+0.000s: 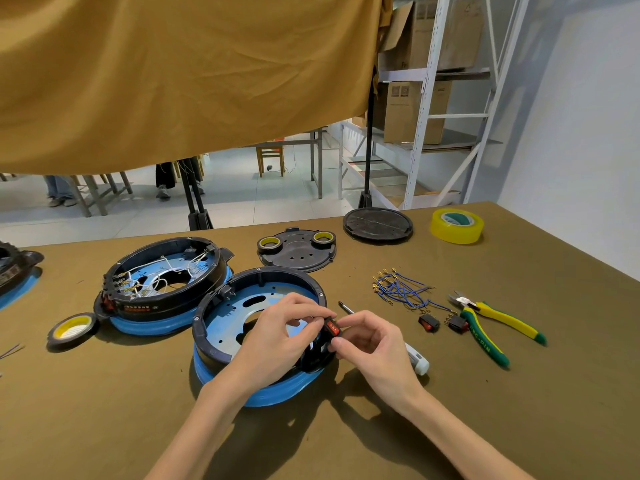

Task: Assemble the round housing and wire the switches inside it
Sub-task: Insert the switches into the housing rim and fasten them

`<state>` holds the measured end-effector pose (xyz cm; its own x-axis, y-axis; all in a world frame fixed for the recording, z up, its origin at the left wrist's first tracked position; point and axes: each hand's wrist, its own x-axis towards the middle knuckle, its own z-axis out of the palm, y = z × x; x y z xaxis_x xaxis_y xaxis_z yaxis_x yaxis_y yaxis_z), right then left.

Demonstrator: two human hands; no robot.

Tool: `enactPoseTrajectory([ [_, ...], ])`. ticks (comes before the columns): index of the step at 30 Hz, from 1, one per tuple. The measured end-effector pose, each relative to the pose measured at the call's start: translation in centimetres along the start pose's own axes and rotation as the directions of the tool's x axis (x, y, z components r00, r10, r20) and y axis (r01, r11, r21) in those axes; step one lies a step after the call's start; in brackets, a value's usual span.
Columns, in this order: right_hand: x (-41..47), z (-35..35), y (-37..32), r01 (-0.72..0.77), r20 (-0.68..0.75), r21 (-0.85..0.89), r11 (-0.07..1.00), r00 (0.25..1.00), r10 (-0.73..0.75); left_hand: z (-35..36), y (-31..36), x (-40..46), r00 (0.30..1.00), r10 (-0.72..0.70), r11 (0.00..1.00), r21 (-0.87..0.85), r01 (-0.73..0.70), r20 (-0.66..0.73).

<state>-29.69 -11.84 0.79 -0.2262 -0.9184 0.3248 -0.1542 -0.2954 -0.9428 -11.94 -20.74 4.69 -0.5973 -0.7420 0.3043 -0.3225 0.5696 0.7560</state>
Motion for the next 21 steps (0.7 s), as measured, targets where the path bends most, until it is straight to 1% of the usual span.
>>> enactPoseTrajectory([
  [7,0.0,0.0,0.1,0.001,-0.014,-0.065,0.998,1.0,-0.002,-0.1,-0.3,0.1,1.0,0.014,1.0,0.004,-0.014,0.017],
  [9,-0.1,0.1,0.2,-0.014,-0.032,-0.123,0.992,0.999,0.01,-0.1,-0.5,0.1,0.999,0.014,1.0,0.024,-0.015,0.047],
  [11,-0.2,0.2,0.6,-0.004,-0.028,-0.223,0.975,1.0,-0.003,0.0,-0.6,0.2,0.997,0.0,0.999,0.049,-0.003,0.074],
  [13,-0.3,0.4,0.9,0.028,-0.023,-0.306,0.952,0.999,-0.037,0.1,-0.8,0.2,0.998,-0.026,0.998,0.066,0.022,0.06],
  [14,-0.4,0.5,1.0,0.029,-0.034,-0.319,0.947,0.999,-0.042,0.1,-0.9,0.3,0.998,-0.054,0.997,0.064,0.051,0.038],
  [16,-0.4,0.5,1.0,0.015,-0.057,-0.33,0.944,0.998,-0.036,0.0,-1.0,0.6,0.985,-0.17,0.985,0.027,0.17,-0.001],
  [18,-0.3,0.5,1.0,0.029,-0.067,-0.363,0.932,0.996,-0.057,0.0,-1.2,0.9,0.962,-0.273,0.961,0.049,0.273,-0.007],
  [21,-0.1,0.6,1.0,0.058,-0.073,-0.406,0.912,0.993,-0.095,0.4,-1.6,1.4,0.949,-0.315,0.941,0.134,0.31,0.016],
])
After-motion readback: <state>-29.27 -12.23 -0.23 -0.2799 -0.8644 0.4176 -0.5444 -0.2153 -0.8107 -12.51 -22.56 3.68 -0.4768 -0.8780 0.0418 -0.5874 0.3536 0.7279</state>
